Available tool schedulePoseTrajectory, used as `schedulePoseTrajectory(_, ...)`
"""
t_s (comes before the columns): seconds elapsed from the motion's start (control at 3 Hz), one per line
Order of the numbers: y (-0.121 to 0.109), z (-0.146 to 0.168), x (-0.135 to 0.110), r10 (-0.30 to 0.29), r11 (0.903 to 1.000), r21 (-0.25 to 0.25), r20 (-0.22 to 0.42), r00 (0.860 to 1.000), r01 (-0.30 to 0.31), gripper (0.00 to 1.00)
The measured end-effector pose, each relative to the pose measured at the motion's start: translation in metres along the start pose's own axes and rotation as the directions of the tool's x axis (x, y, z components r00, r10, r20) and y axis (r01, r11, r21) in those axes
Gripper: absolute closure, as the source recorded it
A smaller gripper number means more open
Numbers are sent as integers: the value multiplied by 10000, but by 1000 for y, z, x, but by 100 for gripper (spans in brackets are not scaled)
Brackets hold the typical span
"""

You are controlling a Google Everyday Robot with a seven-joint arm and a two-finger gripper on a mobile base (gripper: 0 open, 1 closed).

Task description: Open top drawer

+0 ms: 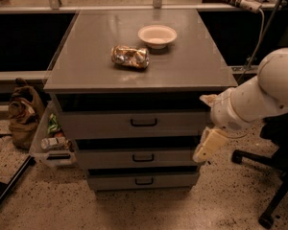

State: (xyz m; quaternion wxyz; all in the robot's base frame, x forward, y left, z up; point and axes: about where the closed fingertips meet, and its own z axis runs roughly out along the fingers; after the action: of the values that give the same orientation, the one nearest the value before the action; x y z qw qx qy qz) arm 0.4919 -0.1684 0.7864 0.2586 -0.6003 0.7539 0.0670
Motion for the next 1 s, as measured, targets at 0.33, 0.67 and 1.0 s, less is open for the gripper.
schedulePoseTrajectory(0.33, -12, 26, -22, -521, 9962, 723, 602, 9968, 477, 0)
schedulePoseTrajectory(0.67, -19, 41, -35, -989, 9884, 1259, 1104, 9890, 847, 0)
schedulePoseTrajectory(1.0, -18, 54, -36, -1298, 9849, 1302, 1208, 9842, 1139, 0)
